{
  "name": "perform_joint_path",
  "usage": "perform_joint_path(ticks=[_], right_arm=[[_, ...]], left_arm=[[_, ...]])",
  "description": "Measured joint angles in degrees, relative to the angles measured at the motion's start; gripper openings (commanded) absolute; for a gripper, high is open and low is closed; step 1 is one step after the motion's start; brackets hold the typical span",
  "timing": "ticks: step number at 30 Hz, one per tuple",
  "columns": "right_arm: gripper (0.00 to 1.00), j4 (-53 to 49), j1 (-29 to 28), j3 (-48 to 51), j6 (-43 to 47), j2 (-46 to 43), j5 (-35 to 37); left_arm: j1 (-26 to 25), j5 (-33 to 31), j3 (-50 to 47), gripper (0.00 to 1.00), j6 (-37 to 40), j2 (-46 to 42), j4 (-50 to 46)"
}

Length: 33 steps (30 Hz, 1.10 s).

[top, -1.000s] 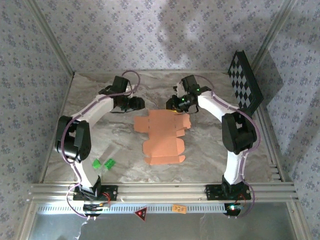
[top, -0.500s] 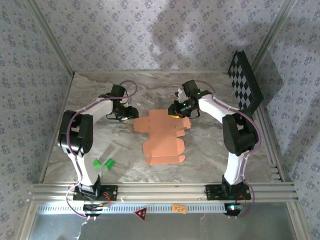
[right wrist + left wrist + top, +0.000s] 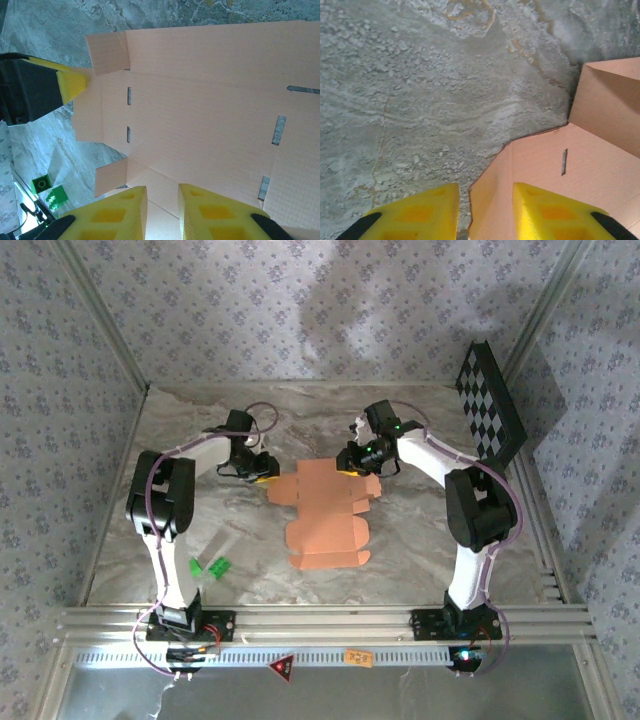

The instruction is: Fold the paper box

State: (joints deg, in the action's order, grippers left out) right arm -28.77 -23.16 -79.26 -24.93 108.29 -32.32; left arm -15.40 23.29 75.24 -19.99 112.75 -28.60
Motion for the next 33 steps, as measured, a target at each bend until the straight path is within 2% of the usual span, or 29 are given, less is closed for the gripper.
perform_joint_path(ticks=[11,16,23,27,33], right_arm=[[0.25,-0.8,0.0,0.0,0.4,0.0,0.0],[0.25,-1.4,0.0,0.0,0.7,-0.1,0.1],[0.28,-2.5,0.7,0.0,3.8,-3.4,0.2],[0.31,-4.2,1.2,-0.1,9.0,-8.6,-0.1],[0.38,-9.0,3.0,-2.0,17.2,-17.0,-3.7]], left_arm=[[-0.1,1.4,0.0,0.23,0.0,1.3,0.5],[-0.2,2.6,0.4,0.13,0.5,1.8,0.5],[-1.3,3.1,0.9,0.06,3.0,0.8,0.4],[-2.2,3.5,0.9,0.03,5.8,-3.5,0.0],[-5.0,7.3,0.9,0.00,11.2,-14.6,0.1]])
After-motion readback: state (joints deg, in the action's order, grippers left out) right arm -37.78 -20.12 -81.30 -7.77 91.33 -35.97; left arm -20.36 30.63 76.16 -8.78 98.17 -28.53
